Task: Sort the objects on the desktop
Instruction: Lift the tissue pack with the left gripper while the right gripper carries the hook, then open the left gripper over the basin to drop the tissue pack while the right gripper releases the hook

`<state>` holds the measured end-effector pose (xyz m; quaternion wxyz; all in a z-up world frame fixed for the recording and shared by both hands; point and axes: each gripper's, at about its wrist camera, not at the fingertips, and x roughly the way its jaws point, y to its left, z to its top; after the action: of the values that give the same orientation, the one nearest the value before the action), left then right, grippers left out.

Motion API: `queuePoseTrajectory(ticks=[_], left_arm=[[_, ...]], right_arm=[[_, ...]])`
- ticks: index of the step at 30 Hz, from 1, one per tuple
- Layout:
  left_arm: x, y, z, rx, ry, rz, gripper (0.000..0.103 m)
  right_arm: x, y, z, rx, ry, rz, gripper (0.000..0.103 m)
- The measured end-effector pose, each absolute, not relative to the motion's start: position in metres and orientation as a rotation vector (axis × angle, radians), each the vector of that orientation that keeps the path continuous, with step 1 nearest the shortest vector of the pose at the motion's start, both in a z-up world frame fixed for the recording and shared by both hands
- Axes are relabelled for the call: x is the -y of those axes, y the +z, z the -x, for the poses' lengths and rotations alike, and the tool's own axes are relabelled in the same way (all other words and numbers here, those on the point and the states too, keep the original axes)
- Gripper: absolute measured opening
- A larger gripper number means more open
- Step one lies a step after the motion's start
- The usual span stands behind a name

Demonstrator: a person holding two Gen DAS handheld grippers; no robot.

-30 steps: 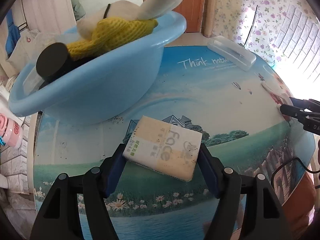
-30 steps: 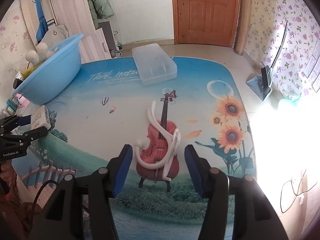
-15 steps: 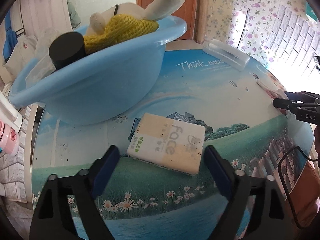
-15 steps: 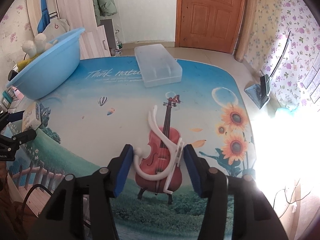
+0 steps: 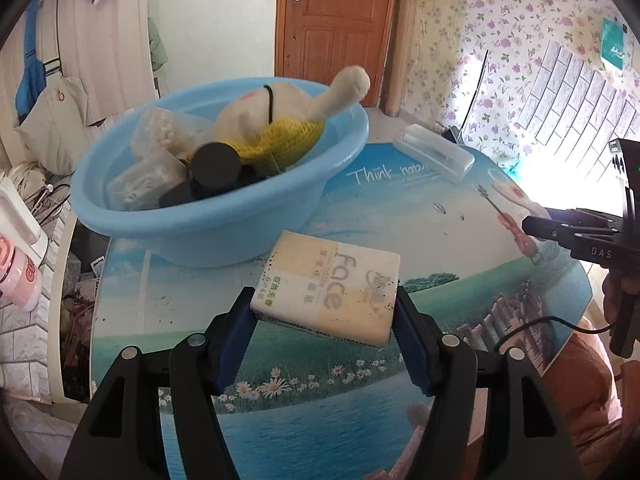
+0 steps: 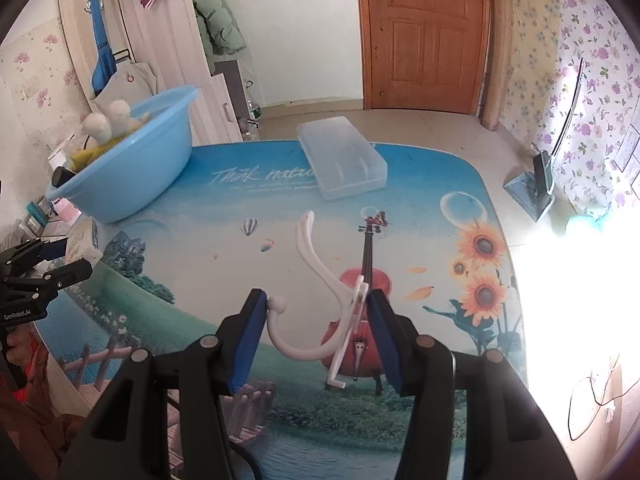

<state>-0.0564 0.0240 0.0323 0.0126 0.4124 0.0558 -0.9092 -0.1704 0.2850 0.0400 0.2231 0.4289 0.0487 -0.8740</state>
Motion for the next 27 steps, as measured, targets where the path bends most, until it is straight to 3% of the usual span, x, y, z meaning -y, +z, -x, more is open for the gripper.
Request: queuePoseTrajectory(ticks=[13,18,27], left_arm=[[0.018,0.113,0.016,-0.278,-2.943,-0.929,0.065],[0.045,0.118,0.037,-0.335,-2.893,-0.925,0.065],[0.077,0.113,0.088,-0.271,-2.851,-0.953,0.066]], right_arm=[[-0.244,0.100,0.151,-0.095,-2.337,-0.998,0.051],[-0.206,0.125,0.156,-0.079,-2.255,-0.913,0.051],[-0.131,0.137,0.177,-0.170,-2.127,-0.861,0.051]])
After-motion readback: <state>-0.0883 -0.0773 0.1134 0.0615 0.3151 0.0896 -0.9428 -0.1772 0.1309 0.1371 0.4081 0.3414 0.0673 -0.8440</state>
